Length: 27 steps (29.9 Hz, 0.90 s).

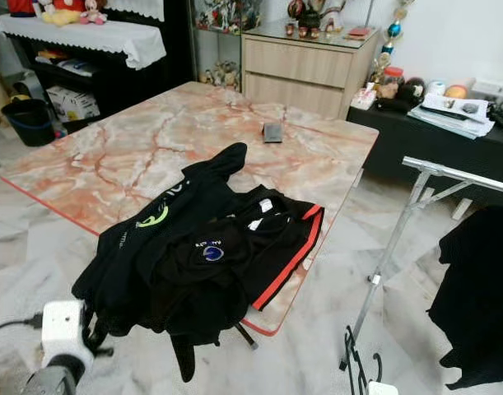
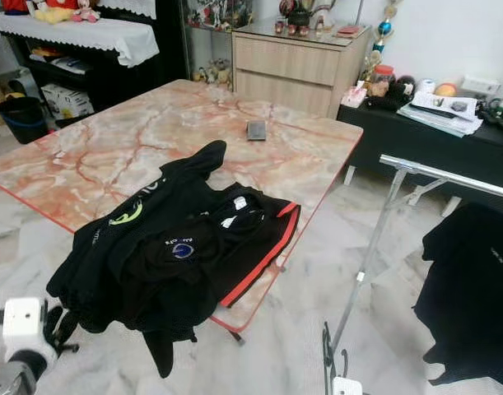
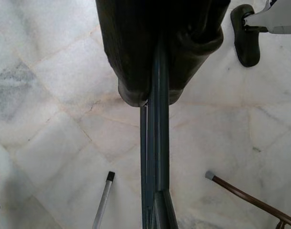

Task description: Hang hanger

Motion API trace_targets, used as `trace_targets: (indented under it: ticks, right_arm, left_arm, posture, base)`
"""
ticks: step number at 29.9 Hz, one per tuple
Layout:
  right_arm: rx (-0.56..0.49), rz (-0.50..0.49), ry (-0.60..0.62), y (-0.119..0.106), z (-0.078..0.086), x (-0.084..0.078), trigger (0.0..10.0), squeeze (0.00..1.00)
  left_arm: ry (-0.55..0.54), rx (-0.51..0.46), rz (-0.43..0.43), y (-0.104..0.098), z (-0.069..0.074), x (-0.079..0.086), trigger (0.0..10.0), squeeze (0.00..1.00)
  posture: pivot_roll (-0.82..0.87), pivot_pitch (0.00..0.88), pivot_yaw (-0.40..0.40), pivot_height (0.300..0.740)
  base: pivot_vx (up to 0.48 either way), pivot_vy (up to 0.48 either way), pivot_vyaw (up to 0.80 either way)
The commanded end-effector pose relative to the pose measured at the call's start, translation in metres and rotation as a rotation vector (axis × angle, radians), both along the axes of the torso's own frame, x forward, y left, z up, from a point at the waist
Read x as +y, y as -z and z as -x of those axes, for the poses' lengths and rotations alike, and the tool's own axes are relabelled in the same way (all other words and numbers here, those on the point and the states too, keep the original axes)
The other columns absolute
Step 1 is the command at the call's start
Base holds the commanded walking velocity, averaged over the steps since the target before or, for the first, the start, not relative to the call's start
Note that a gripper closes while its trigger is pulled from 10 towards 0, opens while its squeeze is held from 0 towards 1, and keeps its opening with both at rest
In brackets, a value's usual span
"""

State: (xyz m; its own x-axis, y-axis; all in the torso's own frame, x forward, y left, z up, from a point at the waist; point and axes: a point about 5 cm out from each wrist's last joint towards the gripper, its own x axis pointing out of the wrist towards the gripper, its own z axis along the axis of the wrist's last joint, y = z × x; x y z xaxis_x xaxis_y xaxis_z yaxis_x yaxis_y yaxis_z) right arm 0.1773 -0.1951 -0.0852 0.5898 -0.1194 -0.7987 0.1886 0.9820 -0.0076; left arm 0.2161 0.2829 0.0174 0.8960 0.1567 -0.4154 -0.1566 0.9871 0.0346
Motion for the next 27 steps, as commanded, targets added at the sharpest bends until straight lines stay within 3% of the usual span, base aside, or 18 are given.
trace_targets:
  ticks: [1, 3, 6, 8, 10, 19, 27]
  right_arm:
    - [0.0, -0.001, 0.0, -0.001, -0.002, 0.001, 10.0, 0.0]
    - [0.001, -0.001, -0.001, -0.001, -0.002, 0.001, 10.0, 0.0]
    - [0.001, -0.002, -0.005, 0.0, -0.002, 0.002, 10.0, 0.0]
    - [0.0, -0.004, -0.004, 0.0, -0.002, 0.002, 10.0, 0.0]
    - [-0.001, -0.004, -0.001, 0.0, -0.002, 0.001, 10.0, 0.0]
    - [0.0, -0.005, 0.022, 0.0, 0.001, -0.002, 10.0, 0.0]
    - [0.009, -0.012, 0.006, 0.001, 0.003, 0.0, 10.0, 0.0]
  left_arm:
    - [-0.006, 0.09, -0.031, 0.018, 0.006, 0.006, 10.0, 0.0]
    - [-0.009, 0.118, -0.03, 0.023, 0.008, 0.007, 10.0, 0.0]
    - [-0.067, 0.247, -0.003, 0.049, 0.023, 0.009, 10.0, 0.0]
    - [-0.032, 0.368, 0.003, 0.07, 0.036, -0.004, 10.0, 0.0]
    - [-0.02, 0.401, -0.002, 0.075, 0.04, -0.009, 10.0, 0.0]
    - [0.071, 0.417, 0.019, 0.086, 0.035, -0.042, 10.0, 0.0]
    - [0.078, 0.439, 0.012, 0.09, 0.039, -0.043, 10.0, 0.0]
  posture:
    - [0.14, 0.037, -0.021, 0.74]
    - [0.14, 0.035, -0.022, 0.74]
    - [0.14, 0.028, -0.019, 0.74]
    - [0.12, 0.022, -0.016, 0.74]
    - [0.11, 0.02, -0.015, 0.74]
    - [0.09, 0.005, -0.007, 0.74]
    - [0.09, 0.0, -0.003, 0.74]
  base:
    - [0.0, 0.0, 0.0]
    - [0.0, 0.0, 0.0]
    - [0.0, 0.0, 0.0]
    - [0.0, 0.0, 0.0]
    - [0.0, 0.0, 0.0]
    - [0.0, -0.22, 0.0]
    - [0.0, -0.35, -0.65]
